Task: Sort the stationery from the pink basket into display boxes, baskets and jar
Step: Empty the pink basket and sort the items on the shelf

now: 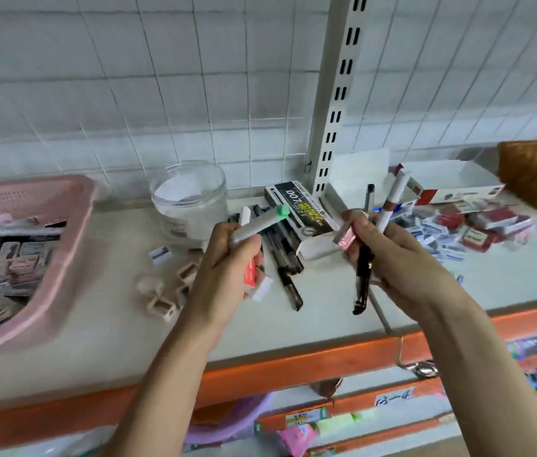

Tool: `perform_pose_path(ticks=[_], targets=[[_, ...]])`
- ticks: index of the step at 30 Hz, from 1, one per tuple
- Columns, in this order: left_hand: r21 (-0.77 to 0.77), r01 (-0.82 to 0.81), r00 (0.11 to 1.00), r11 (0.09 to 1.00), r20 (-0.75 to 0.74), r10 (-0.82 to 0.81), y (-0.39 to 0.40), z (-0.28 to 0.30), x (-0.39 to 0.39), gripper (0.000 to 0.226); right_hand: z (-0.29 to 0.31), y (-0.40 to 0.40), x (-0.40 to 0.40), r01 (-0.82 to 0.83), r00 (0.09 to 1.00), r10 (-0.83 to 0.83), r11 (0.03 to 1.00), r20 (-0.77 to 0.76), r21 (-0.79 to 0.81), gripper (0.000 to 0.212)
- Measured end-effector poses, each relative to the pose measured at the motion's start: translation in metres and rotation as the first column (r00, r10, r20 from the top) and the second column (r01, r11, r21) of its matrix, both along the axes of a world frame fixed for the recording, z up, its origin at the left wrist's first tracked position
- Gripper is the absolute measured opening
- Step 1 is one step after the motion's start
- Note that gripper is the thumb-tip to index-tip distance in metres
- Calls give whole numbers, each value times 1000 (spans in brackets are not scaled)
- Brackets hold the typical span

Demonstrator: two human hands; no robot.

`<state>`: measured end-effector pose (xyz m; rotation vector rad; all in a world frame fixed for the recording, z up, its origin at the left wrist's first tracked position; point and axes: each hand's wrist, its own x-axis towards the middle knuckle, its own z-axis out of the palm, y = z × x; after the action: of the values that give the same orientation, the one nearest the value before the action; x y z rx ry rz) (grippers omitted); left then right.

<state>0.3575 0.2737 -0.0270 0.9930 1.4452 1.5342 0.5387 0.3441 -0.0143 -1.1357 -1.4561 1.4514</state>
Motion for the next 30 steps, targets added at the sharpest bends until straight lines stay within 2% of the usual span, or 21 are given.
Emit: perform_pose_path(ticks=[3, 7, 10, 15, 20, 23, 27, 30], targets=[[-5, -3, 997, 1000, 74, 3, 25, 5, 46, 12, 3, 25, 47, 29, 999, -31, 996, -25, -87, 28], [-45, -43, 981, 998, 189, 51, 62, 9, 121, 11, 4, 63, 117, -2, 1000, 2, 996, -4, -89, 30], [-81, -40, 988, 996, 149, 51, 84, 8, 176, 12, 5, 88, 164, -26, 1000, 27, 996, 5, -86, 42], [-118, -33, 997, 993, 58, 40, 105, 2, 235, 11, 7, 115, 222, -20, 997, 23, 999, 68, -41, 32], [-115, -61, 998, 991, 22, 63, 114, 5, 250, 9, 9, 127, 249, -21, 999, 22, 998, 23, -63, 31], [-89, -71, 997, 993, -28, 69, 120, 8, 252, 9, 9, 130, 257, -13, 993, 11, 1000, 116, 22, 25], [-72, -32, 993, 997, -111, 24, 127, 9, 258, 10, 3, 134, 261, 3, 941, -61, 985, 332, 173, 28], [-106, -2, 997, 994, -79, -6, 134, 10, 266, 10, -3, 145, 266, 13, 893, -105, 978, 437, 208, 34]])
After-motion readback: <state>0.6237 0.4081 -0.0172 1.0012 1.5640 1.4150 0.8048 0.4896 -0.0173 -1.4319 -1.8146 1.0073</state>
